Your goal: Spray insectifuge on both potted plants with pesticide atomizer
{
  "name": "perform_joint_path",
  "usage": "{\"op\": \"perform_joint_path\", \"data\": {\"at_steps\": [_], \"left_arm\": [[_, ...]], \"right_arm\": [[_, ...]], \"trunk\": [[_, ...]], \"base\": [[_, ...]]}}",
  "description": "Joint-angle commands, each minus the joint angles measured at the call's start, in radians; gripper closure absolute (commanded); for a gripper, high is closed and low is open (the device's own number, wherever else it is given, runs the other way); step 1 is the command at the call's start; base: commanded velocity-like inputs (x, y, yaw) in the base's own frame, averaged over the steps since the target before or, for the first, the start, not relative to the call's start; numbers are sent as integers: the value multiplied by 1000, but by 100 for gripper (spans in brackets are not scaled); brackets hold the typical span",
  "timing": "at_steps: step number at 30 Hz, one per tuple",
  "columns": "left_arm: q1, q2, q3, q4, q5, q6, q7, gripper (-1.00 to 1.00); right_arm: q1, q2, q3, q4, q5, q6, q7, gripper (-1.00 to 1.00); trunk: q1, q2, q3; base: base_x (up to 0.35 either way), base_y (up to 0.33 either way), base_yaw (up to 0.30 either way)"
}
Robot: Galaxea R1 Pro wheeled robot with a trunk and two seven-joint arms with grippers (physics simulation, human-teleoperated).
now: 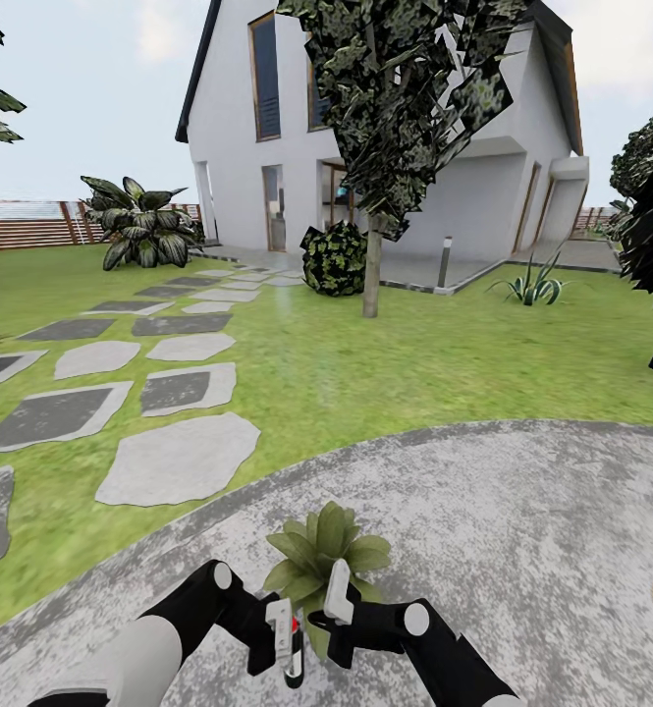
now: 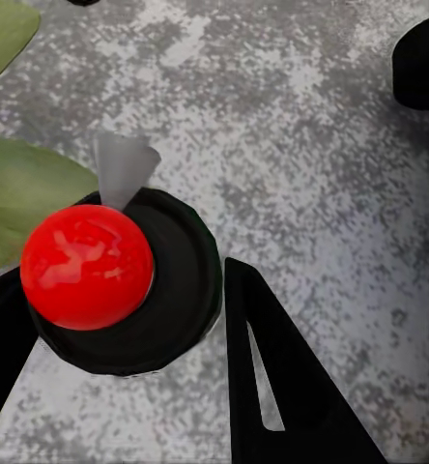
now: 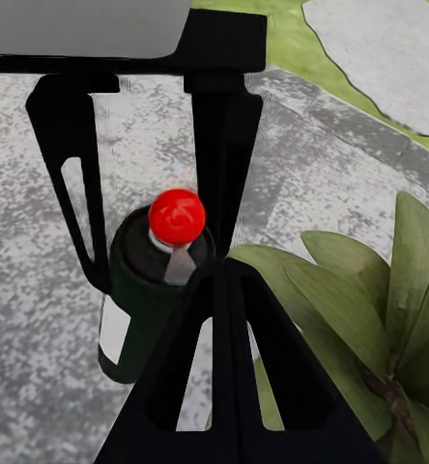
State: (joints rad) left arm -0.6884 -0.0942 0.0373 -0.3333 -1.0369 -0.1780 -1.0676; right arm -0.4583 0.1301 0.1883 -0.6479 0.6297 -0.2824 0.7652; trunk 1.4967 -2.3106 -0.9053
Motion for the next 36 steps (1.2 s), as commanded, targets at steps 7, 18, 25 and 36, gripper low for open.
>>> {"op": "perform_joint_path", "data": {"at_steps": [7,18,25,36], "left_arm": [[0,1,4,-1,21,-19,-3,100],[-1,-1,11,-1,23,-29,-2,100],[-1,-10,12,-1,24,-31,-2,100],[0,-13,13,-1,24,-34,-2,100]], "right_arm": [[0,0,-1,-1,10,-6,0,100],[0,0,-1,-1,10,-6,0,100],[0,0,-1,-1,10,-6,0,100],[0,-1,-1,-1,10,-6,0,100]], "trunk": [[0,0,-1],[0,0,-1],[0,0,-1],[0,0,-1]], "base": [[0,0,0],[0,0,0],[0,0,0],[0,0,0]]}}
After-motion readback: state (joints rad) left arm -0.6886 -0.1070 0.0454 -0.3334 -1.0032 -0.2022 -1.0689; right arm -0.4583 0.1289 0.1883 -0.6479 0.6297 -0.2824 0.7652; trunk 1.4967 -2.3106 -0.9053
